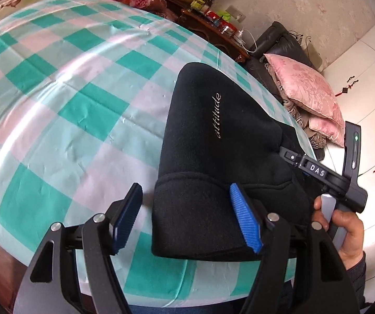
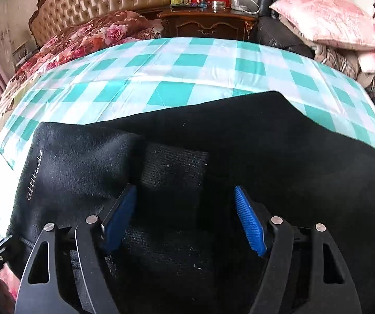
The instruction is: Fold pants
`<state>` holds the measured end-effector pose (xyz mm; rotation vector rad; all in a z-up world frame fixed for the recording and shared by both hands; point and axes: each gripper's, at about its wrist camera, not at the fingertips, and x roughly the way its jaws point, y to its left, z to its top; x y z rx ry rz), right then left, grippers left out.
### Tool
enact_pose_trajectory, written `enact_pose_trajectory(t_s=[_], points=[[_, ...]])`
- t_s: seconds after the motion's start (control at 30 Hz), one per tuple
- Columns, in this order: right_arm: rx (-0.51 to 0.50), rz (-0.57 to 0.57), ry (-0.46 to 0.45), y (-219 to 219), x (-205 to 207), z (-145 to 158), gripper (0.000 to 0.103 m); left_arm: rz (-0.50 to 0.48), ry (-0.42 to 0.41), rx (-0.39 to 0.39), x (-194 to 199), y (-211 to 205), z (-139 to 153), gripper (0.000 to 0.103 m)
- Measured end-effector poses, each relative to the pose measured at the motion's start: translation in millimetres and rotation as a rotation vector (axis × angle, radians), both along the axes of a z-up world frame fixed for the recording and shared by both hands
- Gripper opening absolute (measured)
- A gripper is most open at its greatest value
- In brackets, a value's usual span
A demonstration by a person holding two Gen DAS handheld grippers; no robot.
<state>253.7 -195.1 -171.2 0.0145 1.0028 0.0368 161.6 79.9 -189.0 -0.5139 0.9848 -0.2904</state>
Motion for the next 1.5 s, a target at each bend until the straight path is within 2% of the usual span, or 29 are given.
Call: enact_pose_trajectory(t_s=[0.03,0.17,0.23,0.3,0.4,0.47,0.53,0.57,0.67,0.7,0.83,0.9,1.0,1.07,1.13,1.23,1.33,1.37,1.43,1.5], points=[[-0.011,0.002,-0.010,1.2,-1.1,-0.7,0.070,-0.017,0.004,-0.008,0.6,-2.9,0.0,0.060],[0.014,0.000,-0.009,-3.6,-0.8,-2.9,0.071,-0.023,-0.006,0.005,-0.2,-5.4,-1.1,0.051],[0.041,-0.003,-0.004,-8.1,-3.0,2.4,0.071,-0.022,-0.012,-0.047,0.3,4.7,0.3,0.041],[0.061,-0.021,-0.033,-10.0,-18.3,16.3,0.072,-0.043,-0.036,-0.060,-0.4,8.5,5.9,0.039],[0.089,0.047,-0.103,-5.0,-49.8,37.3,0.071,-0.075,-0.064,-0.014,-0.1,4.3,16.2,0.038],[0.064,0.046,-0.101,-4.0,-63.3,36.5,0.070,-0.081,-0.072,-0.004,0.9,3.6,21.0,0.037],[0.069,0.008,-0.039,-11.7,-63.1,20.2,0.061,-0.078,-0.078,-0.001,1.0,2.9,23.9,0.037],[0.078,0.007,-0.015,-14.1,-61.4,11.6,0.060,-0.076,-0.076,0.000,0.4,2.4,23.9,0.038],[0.097,0.017,-0.032,-17.6,-63.0,3.6,0.058,-0.040,-0.035,-0.062,0.3,6.6,12.1,0.045],[0.093,0.019,-0.034,-17.1,-62.6,3.8,0.058,-0.034,-0.019,-0.080,-1.0,8.2,6.9,0.050],[0.096,0.014,-0.037,-18.4,-63.6,-0.2,0.059,-0.029,0.024,-0.118,-0.4,11.4,-2.3,0.064],[0.102,0.015,-0.038,-20.0,-64.3,-1.1,0.059,-0.041,0.044,-0.183,1.7,10.9,-8.6,0.064],[0.099,0.013,-0.044,-19.7,-64.8,-1.8,0.059,-0.027,0.036,-0.196,1.5,9.1,-11.1,0.062],[0.095,0.013,-0.049,-19.0,-66.4,-2.1,0.059,-0.015,0.034,-0.207,1.3,11.2,-13.1,0.056],[0.090,0.015,-0.052,-18.6,-67.8,-1.9,0.059,-0.011,0.021,-0.222,-0.5,13.2,-12.1,0.045],[0.088,0.011,-0.052,-18.8,-68.1,-2.3,0.060,-0.027,-0.010,-0.204,-3.7,9.8,-1.8,0.041],[0.088,0.009,-0.053,-20.2,-68.1,-2.8,0.061,-0.030,-0.037,-0.202,-4.3,7.6,6.0,0.041],[0.090,0.009,-0.053,-20.5,-68.2,-2.9,0.061,-0.023,-0.034,-0.214,-3.5,8.9,5.4,0.044],[0.092,0.010,-0.053,-20.6,-68.1,-3.0,0.061,-0.007,-0.005,-0.253,-1.7,12.5,-2.7,0.059],[0.091,0.010,-0.053,-20.8,-68.0,-3.1,0.061,0.004,0.014,-0.256,-0.1,12.5,-9.0,0.061]])
